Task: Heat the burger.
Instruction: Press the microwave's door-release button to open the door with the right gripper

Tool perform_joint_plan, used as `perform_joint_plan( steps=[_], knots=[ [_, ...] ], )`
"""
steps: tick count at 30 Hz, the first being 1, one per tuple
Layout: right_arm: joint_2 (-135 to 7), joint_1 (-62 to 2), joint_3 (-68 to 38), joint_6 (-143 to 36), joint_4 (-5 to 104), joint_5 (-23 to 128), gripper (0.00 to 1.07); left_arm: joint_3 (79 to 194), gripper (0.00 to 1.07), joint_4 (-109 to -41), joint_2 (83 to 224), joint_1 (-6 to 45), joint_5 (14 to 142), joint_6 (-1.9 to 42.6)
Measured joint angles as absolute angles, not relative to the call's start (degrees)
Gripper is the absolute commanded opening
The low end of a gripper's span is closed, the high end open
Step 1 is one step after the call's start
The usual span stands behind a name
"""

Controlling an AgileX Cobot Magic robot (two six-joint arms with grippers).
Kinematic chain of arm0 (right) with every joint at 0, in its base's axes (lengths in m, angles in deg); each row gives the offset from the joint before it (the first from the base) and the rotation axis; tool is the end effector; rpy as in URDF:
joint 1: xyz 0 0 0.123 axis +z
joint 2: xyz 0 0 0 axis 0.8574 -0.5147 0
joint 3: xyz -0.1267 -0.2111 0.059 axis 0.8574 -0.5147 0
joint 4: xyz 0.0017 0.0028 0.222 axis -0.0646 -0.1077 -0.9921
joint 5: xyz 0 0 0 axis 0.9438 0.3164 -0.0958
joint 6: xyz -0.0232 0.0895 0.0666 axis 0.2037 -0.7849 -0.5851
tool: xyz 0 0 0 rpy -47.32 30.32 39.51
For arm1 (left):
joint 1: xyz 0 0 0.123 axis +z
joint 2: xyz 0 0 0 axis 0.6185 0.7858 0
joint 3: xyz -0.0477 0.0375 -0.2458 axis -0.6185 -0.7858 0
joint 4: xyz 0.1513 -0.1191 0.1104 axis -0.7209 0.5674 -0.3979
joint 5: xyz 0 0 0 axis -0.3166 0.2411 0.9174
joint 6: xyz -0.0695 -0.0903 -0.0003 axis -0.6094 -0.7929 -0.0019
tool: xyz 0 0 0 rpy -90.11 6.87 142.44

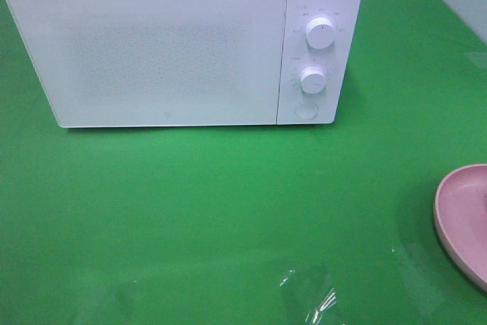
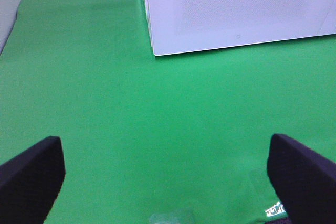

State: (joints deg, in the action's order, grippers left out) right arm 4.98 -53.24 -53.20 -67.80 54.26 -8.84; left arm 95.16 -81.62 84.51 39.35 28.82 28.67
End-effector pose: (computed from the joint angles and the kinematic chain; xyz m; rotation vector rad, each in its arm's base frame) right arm 0.0222 -0.0055 0.2604 0.0667 1.9799 0.0798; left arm 0.0200 -0.0135 0.2538 0.2001 2.0160 -0.0213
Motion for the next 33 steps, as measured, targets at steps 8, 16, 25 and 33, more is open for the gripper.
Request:
perform_joint_plan(
  steps=[8,16,25,33],
  knots=[
    [5.0,-53.2,-53.2,-67.8,54.3,-8.8,0.73,95.2,0.98,-81.6,84.5,39.4,28.8,28.7],
    [5.0,-53.2,-53.2,-67.8,54.3,-8.8,0.73,95.2,0.98,-81.6,84.5,39.4,28.8,28.7],
    [4.3,-53.2,-51.4,-67.8,54.3,-7.0,0.73,95.2,0.98,-81.6,84.5,39.4,28.8,28.7],
    [-2.0,-53.2,-51.0,-67.8,54.3,-0.8,0.73,95.2,0.98,-81.6,84.5,39.4,28.8,28.7]
  ],
)
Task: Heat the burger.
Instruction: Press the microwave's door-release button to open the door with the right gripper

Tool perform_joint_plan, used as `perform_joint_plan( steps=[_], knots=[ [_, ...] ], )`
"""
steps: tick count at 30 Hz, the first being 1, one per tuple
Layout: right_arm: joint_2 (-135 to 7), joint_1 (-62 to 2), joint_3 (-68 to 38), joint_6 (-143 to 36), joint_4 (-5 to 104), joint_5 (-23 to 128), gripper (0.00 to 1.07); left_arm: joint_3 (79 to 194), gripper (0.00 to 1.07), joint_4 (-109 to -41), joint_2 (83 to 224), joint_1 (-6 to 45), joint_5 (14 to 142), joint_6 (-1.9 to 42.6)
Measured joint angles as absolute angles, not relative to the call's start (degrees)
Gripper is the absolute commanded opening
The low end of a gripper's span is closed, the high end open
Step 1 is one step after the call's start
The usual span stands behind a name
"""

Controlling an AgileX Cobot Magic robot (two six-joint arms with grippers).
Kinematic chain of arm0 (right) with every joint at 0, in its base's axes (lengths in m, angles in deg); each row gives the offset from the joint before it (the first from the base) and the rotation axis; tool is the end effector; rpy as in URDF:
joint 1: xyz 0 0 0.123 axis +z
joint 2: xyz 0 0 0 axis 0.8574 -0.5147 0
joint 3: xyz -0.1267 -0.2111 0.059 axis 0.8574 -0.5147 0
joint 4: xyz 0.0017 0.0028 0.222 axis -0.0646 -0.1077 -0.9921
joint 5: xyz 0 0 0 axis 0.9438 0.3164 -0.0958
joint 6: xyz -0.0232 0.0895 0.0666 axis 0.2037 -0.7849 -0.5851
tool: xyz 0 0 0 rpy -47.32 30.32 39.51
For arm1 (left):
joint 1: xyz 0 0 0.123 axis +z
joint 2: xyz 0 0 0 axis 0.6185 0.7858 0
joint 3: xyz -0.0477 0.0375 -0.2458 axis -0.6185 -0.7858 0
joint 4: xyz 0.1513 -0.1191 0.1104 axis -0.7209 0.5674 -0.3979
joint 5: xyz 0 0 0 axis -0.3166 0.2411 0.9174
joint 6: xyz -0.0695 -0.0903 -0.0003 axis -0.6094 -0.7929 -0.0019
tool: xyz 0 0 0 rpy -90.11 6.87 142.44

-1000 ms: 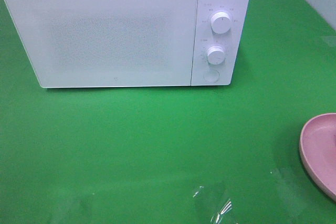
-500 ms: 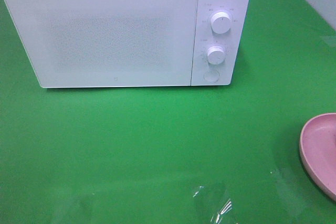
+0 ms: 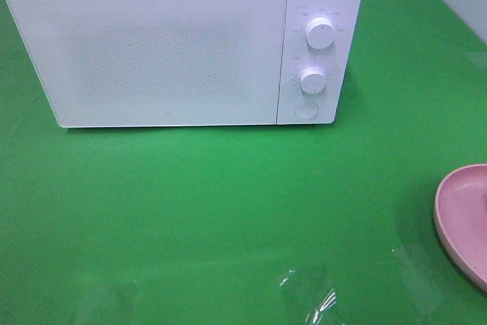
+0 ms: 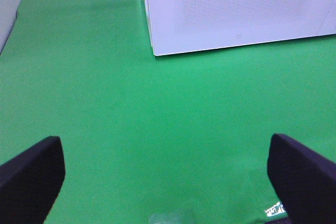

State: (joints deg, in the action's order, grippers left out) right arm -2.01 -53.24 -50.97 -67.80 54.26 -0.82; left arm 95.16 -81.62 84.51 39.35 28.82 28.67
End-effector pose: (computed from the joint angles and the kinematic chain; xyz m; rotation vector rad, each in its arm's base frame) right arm 0.0424 -0.0027 0.2822 0.0546 1.9236 0.0867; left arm 0.0200 -0.0135 0.2538 0.2001 2.0160 -0.0213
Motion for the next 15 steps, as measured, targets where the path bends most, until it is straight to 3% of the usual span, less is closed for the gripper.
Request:
perform_joint_plan(
  steps=[15],
  knots=[
    [-17.0,-53.2,-55.4,-67.7,54.3,23.0,0.73,95.2,0.98,-81.6,84.5,39.4,28.8,28.7]
  ],
)
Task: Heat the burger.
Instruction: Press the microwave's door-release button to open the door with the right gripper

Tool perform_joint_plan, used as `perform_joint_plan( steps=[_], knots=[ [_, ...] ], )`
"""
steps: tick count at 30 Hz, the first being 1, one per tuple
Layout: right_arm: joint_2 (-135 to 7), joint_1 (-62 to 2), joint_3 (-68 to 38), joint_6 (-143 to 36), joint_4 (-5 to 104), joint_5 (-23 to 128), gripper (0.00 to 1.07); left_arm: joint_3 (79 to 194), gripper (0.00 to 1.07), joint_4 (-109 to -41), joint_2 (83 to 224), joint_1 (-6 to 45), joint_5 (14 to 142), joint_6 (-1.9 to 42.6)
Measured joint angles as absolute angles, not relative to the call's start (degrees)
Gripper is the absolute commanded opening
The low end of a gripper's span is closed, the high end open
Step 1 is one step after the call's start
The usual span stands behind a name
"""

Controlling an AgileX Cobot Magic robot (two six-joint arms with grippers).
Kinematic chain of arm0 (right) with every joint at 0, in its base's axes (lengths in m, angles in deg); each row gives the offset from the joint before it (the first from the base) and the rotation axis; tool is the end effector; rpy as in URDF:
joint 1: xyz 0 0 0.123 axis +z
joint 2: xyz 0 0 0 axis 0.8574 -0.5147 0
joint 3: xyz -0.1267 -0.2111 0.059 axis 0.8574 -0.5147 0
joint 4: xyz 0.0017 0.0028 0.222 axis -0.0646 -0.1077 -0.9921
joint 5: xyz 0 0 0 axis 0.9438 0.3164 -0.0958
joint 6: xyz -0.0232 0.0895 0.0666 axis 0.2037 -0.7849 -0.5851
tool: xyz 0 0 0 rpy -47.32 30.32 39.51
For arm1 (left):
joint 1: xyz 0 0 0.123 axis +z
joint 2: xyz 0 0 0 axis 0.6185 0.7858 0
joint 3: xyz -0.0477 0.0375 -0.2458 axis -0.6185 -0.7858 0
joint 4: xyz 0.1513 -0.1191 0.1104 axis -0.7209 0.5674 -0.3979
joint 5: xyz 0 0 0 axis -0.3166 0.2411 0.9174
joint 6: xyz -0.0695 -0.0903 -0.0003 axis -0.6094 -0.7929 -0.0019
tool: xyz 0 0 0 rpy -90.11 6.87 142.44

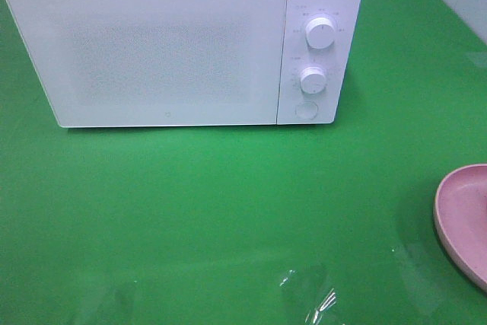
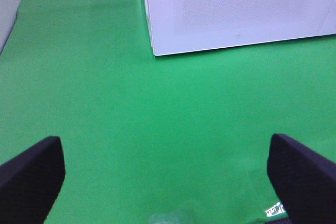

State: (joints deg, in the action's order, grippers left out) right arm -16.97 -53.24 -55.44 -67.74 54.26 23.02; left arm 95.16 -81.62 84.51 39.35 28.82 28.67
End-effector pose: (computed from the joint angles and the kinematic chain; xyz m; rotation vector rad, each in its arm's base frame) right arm 0.1038 0.0064 0.2841 0.0182 1.8484 0.1038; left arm 0.0200 -0.0135 0.2538 0.2001 2.0160 -0.0213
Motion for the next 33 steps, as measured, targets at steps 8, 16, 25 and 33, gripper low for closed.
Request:
perform_joint_plan(
  steps=[8,16,25,33],
  knots=[
    [-25.4,-53.2,-55.9,-67.7,54.3,32.8,0.73,95.2,0.98,-81.6,84.5,39.4,28.8,28.7],
    [-37.5,-53.2,-57.8,-67.7,55.1,51.4,0.73,95.2,0.98,-81.6,84.5,39.4,28.8,28.7],
    [-48.6,-53.2,-63.3,-62.5,51.2,75.0,0.73,95.2,0.98,-81.6,84.5,39.4,28.8,28.7],
    [-57.2,-51.0,-66.1,-50.2,36.6,88.5,0.73,95.2,0.98,-81.6,84.5,39.4,28.8,28.7]
  ],
)
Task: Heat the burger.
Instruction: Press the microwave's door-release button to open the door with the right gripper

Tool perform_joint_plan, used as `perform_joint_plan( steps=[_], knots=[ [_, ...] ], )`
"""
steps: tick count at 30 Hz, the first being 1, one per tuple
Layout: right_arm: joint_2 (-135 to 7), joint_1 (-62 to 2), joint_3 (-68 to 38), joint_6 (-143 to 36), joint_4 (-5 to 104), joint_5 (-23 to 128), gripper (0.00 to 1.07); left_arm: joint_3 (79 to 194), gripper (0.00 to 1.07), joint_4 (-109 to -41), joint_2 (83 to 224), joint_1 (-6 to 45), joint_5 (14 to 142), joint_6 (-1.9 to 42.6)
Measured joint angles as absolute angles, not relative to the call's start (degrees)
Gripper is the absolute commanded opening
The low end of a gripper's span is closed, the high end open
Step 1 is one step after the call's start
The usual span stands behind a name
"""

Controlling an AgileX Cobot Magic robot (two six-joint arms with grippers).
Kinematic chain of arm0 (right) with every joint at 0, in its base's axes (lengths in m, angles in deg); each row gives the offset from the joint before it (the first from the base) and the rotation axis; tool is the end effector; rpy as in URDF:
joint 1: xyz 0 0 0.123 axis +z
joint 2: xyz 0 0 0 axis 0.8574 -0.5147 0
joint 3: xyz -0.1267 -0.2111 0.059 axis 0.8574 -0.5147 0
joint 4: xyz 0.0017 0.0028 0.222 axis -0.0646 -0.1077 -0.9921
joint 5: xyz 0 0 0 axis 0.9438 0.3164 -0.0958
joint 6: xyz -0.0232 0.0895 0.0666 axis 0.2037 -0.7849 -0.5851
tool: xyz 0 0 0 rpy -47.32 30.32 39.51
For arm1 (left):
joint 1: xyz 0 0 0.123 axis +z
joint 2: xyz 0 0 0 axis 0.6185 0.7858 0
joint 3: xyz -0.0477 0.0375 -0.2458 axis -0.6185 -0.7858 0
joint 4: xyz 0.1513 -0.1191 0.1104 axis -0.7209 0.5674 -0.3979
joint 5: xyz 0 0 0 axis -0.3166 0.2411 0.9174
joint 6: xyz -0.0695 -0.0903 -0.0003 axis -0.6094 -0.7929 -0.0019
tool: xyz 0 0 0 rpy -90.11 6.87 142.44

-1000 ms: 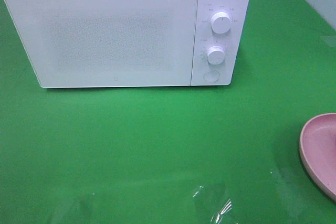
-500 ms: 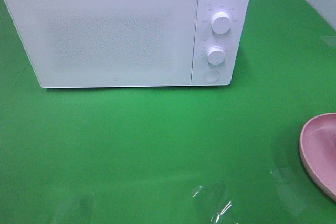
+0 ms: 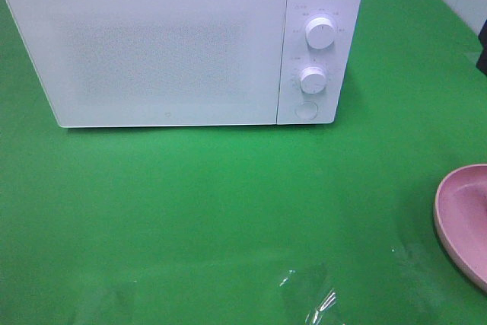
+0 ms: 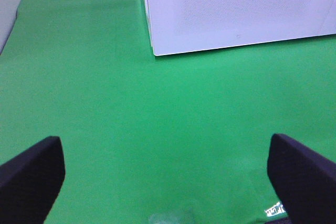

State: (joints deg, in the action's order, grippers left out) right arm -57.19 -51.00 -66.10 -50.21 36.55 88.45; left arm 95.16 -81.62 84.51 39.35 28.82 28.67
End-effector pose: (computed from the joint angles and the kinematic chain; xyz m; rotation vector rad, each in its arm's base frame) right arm 0.2128 0.0134 0.2330 0.0306 1.6071 0.0224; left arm 0.0200 -0.0135 0.2538 0.2001 2.0160 -0.0213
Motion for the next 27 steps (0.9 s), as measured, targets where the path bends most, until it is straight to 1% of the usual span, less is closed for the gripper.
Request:
perform_joint_plan(
  steps=[1,2,3,4,5,6,7,8,9,10,11,12,13,14,15,16,17,18,20,21,22,24,27],
  knots=[
    [-57.2,-51.0,-66.1,-50.2,36.6,88.5,0.73,95.2,0.98,-81.6,84.5,39.4,28.8,28.7],
    [-58.4,-48.6,-66.1,-48.1,33.7,90.2,0.73,95.2,0.98,-81.6,84.5,39.4,28.8,28.7],
    [-58.4,-48.6,-66.1,-48.1,33.7,90.2,0.73,95.2,0.98,-81.6,84.5,39.4,28.8,28.7],
    [-60.1,-45.3,-66.1,-45.6,30.4,92.3,0.73,95.2,0.98,-81.6,84.5,39.4,28.8,28.7],
    [-61.0,-43.4,-66.1,-44.0,28.4,93.6,0.73,95.2,0.98,-81.6,84.5,39.4,28.8,28.7],
    [-61.0,-43.4,-66.1,-44.0,28.4,93.6,0.73,95.2,0.98,-81.6,84.5,39.4,28.8,28.7],
    [-62.7,-39.8,-66.1,-40.4,24.2,96.5,0.73,95.2,0.98,-81.6,84.5,39.4,28.8,28.7],
    [-62.7,-39.8,-66.1,-40.4,24.2,96.5,0.73,95.2,0.98,-81.6,84.5,39.4,28.8,28.7],
    [-64.6,-35.9,-66.1,-37.3,19.4,99.8,0.73,95.2,0.98,-81.6,84.5,39.4,28.8,28.7],
    [-64.6,-35.9,-66.1,-37.3,19.4,99.8,0.73,95.2,0.98,-81.6,84.5,39.4,28.8,28.7],
    [-65.6,-33.8,-66.1,-36.1,17.1,101.5,0.73,95.2,0.98,-81.6,84.5,39.4,28.8,28.7],
    [-67.6,-29.7,-66.1,-34.4,13.1,104.2,0.73,95.2,0.98,-81.6,84.5,39.4,28.8,28.7],
    [-67.6,-29.7,-66.1,-34.4,13.1,104.2,0.73,95.2,0.98,-81.6,84.5,39.4,28.8,28.7],
    [-69.4,-26.7,-66.1,-33.3,9.6,106.7,0.73,95.2,0.98,-81.6,84.5,39.4,28.8,28.7],
    [-69.4,-26.7,-66.1,-33.3,9.6,106.7,0.73,95.2,0.98,-81.6,84.5,39.4,28.8,28.7],
    [-71.5,-23.4,-66.1,-33.0,6.3,108.8,0.73,95.2,0.98,-81.6,84.5,39.4,28.8,28.7],
    [-71.5,-23.4,-66.1,-33.0,6.3,108.8,0.73,95.2,0.98,-81.6,84.5,39.4,28.8,28.7],
    [-73.5,-20.7,-66.1,-32.9,4.0,111.7,0.73,95.2,0.98,-81.6,84.5,39.4,28.8,28.7],
    [-74.3,-19.4,-66.1,-32.9,3.1,112.8,0.73,95.2,0.98,-81.6,84.5,39.4,28.8,28.7],
    [-76.3,-16.6,-65.9,-32.9,0.6,115.2,0.73,95.2,0.98,-81.6,84.5,39.4,28.8,28.7],
    [-76.3,-16.6,-65.9,-32.9,0.6,115.2,0.73,95.2,0.98,-81.6,84.5,39.4,28.8,28.7],
    [-80.0,-11.6,-64.3,-32.9,-3.8,117.2,0.73,95.2,0.98,-81.6,84.5,39.4,28.8,28.7],
    [-81.1,-10.4,-63.6,-32.9,-4.7,117.4,0.73,95.2,0.98,-81.6,84.5,39.4,28.8,28.7]
  ],
)
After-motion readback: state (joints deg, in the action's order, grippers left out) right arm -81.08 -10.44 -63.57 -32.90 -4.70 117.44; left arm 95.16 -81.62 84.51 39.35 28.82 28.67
